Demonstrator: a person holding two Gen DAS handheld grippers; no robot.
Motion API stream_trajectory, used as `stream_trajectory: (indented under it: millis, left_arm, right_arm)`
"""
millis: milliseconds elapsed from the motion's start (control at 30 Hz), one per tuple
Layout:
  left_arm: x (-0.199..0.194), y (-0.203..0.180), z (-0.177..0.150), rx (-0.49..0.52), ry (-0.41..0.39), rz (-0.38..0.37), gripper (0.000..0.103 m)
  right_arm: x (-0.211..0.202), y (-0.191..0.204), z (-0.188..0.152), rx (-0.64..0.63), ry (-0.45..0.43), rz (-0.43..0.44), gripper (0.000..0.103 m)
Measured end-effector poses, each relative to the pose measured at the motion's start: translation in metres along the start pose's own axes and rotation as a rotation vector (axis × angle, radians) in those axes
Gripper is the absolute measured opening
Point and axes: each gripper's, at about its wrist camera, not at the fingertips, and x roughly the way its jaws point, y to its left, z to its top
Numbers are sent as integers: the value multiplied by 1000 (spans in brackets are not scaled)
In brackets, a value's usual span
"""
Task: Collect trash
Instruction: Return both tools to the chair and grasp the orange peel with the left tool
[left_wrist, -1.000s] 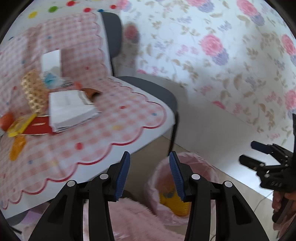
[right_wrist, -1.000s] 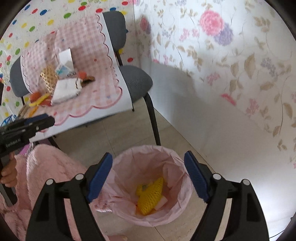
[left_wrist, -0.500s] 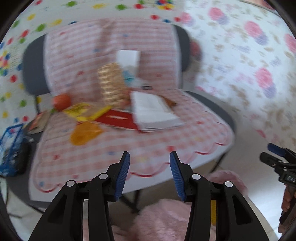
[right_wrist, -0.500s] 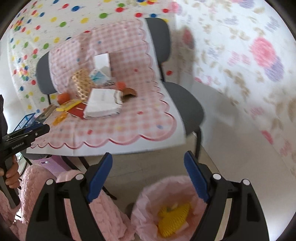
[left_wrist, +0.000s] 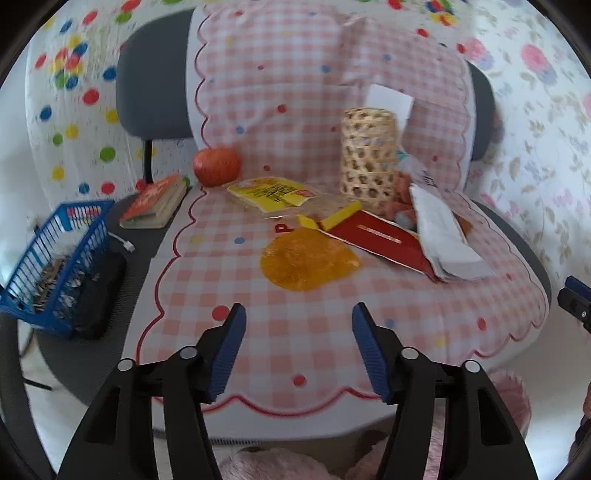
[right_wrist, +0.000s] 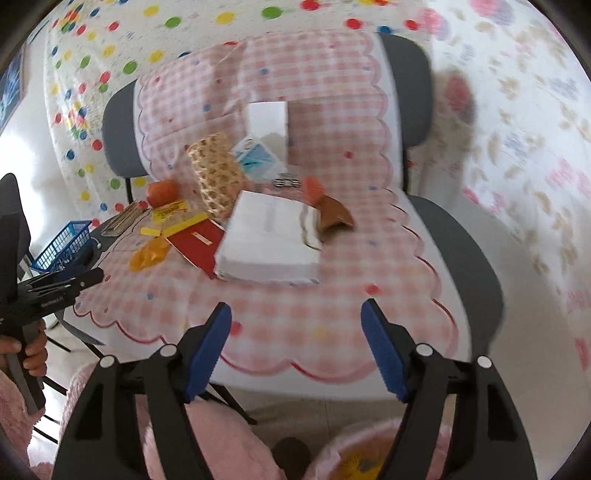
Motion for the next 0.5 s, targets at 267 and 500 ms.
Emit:
stream_trajectory:
  millis: [267, 500]
  left_arm:
    - [54, -4, 28, -22, 43, -66, 83]
    - [89, -15, 35, -14, 99, -35, 82]
  right_arm:
    - [37, 28, 30, -18, 10, 23, 68]
    - [51, 25, 26, 4, 44, 13, 68]
